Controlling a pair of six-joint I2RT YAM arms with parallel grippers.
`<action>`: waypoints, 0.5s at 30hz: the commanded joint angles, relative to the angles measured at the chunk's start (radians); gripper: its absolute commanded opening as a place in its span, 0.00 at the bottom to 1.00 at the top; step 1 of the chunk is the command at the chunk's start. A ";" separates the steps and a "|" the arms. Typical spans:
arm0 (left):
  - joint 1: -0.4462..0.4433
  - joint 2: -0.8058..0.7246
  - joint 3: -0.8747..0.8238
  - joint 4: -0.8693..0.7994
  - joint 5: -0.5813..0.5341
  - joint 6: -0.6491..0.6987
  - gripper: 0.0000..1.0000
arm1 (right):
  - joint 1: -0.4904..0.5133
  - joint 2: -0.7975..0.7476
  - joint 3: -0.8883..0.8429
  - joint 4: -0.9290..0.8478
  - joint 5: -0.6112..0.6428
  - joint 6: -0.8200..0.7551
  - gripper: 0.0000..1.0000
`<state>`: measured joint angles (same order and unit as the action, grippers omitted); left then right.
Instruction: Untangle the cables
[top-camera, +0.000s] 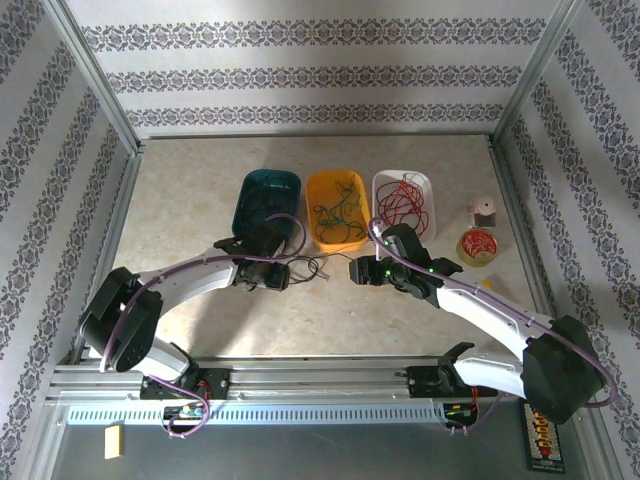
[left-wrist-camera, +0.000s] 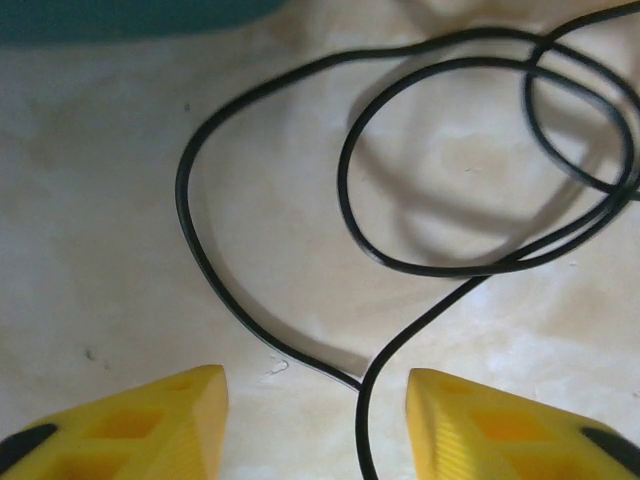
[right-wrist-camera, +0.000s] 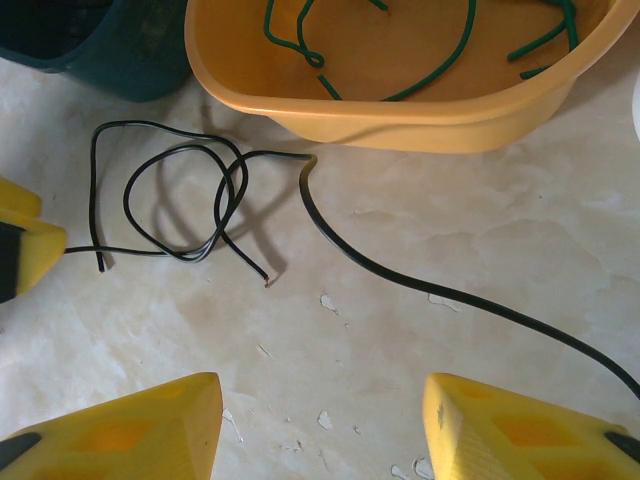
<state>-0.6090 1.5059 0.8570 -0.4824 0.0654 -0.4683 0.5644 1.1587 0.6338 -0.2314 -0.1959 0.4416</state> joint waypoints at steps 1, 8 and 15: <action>-0.016 0.031 0.015 -0.016 -0.035 -0.006 0.43 | -0.012 -0.008 0.017 0.007 -0.004 -0.014 0.56; -0.023 0.010 0.038 0.005 -0.057 0.008 0.10 | -0.015 -0.007 0.015 0.009 -0.004 -0.015 0.56; -0.051 -0.142 0.061 0.101 -0.104 0.105 0.00 | -0.015 -0.024 0.008 0.009 0.009 -0.008 0.56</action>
<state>-0.6323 1.4517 0.8791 -0.4572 -0.0036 -0.4358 0.5579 1.1584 0.6338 -0.2314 -0.1955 0.4416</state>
